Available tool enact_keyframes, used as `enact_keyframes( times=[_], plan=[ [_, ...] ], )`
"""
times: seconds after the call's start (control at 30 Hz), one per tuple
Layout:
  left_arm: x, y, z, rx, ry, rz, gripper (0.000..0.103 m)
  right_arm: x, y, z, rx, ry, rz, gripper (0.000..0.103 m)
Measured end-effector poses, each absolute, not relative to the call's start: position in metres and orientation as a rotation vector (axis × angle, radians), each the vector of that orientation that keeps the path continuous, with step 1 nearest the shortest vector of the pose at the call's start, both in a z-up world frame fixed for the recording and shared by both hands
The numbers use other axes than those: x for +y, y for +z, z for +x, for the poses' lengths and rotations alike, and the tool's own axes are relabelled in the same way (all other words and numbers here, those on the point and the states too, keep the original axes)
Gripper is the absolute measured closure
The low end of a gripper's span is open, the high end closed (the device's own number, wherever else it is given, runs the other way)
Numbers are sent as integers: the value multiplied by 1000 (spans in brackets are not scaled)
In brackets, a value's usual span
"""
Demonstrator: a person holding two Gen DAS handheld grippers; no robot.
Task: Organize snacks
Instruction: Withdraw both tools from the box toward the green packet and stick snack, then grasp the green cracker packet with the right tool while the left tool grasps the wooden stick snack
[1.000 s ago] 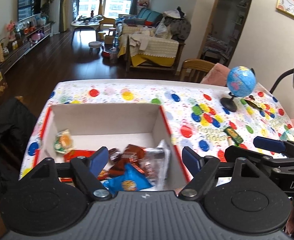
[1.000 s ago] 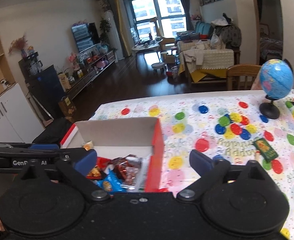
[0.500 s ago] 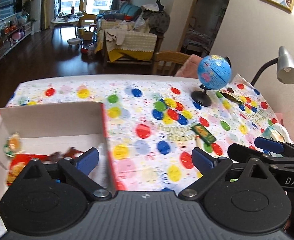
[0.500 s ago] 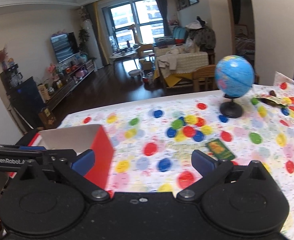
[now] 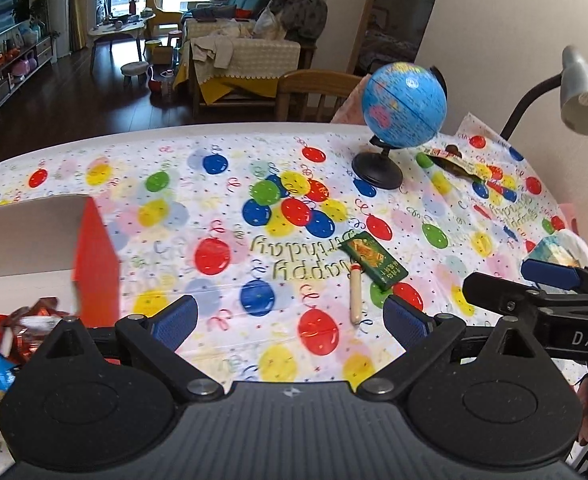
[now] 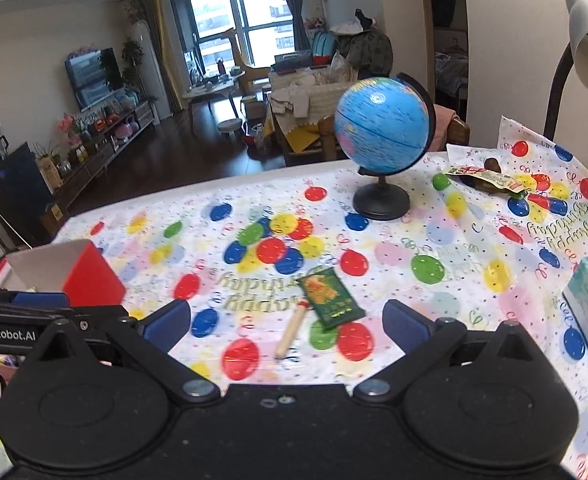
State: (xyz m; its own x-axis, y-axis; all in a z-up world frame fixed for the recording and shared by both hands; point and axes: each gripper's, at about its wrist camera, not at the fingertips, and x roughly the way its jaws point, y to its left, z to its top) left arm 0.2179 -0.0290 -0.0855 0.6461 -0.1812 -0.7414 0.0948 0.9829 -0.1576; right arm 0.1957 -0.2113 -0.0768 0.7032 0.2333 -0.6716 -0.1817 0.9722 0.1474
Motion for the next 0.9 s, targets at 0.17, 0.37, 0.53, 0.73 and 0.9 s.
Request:
enact_keyframes(
  times=[0.17,0.37,0.53,0.73,0.9],
  plan=[
    [-53,-101,236,884,-133,-89,3,-229,-90,218,798,234,63,3],
    [-73,-121,256,921,-106,-78,3,-242,-111,247,853,248,33,9],
    [-82,-141,272,961,-81,-85,3,-248,-128,272,902,292,15,15],
    [-91,-164,288,1007,-92,-77,4,-252,-147,300,950,336,28,18],
    [-97,-175,296,1020,-107,-73,4,-251,-158,322,978,374,16,21]
  ],
)
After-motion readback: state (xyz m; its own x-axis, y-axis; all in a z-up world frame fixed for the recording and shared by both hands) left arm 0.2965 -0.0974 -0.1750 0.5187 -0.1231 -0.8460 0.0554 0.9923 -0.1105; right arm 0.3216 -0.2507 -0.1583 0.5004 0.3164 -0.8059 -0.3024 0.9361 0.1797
